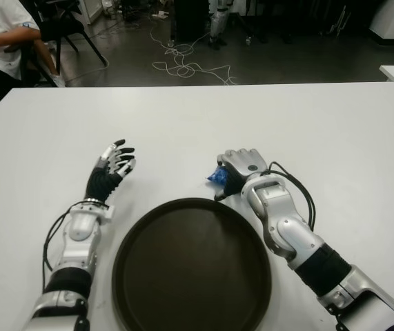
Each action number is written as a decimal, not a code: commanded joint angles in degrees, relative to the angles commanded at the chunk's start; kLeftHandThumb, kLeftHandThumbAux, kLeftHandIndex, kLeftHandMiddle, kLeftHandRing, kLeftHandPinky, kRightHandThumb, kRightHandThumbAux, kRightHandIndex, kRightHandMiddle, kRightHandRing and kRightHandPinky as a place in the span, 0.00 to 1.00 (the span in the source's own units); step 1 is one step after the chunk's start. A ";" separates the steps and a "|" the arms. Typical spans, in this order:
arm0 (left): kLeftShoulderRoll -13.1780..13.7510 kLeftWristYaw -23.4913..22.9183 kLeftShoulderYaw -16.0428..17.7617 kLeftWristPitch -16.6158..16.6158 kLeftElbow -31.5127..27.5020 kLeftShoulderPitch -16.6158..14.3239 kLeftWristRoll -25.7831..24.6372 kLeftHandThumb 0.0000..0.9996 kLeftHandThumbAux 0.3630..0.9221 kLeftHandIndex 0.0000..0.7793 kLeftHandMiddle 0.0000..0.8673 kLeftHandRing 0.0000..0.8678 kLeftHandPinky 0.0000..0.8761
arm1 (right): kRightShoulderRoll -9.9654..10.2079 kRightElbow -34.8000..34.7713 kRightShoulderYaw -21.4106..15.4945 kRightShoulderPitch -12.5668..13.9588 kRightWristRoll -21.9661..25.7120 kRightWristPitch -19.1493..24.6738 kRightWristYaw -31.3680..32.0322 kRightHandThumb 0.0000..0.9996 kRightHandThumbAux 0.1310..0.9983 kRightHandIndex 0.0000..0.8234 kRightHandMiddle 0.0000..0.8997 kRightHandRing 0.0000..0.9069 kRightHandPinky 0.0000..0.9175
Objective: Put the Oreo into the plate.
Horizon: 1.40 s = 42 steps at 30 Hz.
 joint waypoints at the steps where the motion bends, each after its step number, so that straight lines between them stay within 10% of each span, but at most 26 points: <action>1: -0.02 -0.09 0.03 -0.06 -0.05 0.01 -0.07 0.02 0.42 0.18 0.28 0.27 0.24 | 0.03 -0.02 -0.08 -0.02 0.00 0.08 -0.06 0.00 0.60 0.33 0.32 0.38 0.44; 42: -0.09 1.27 -0.26 1.30 -1.52 0.31 0.99 0.02 0.40 0.17 0.29 0.28 0.24 | -0.36 2.93 -3.98 -1.78 4.21 -0.67 -4.75 0.00 0.62 0.34 0.33 0.38 0.44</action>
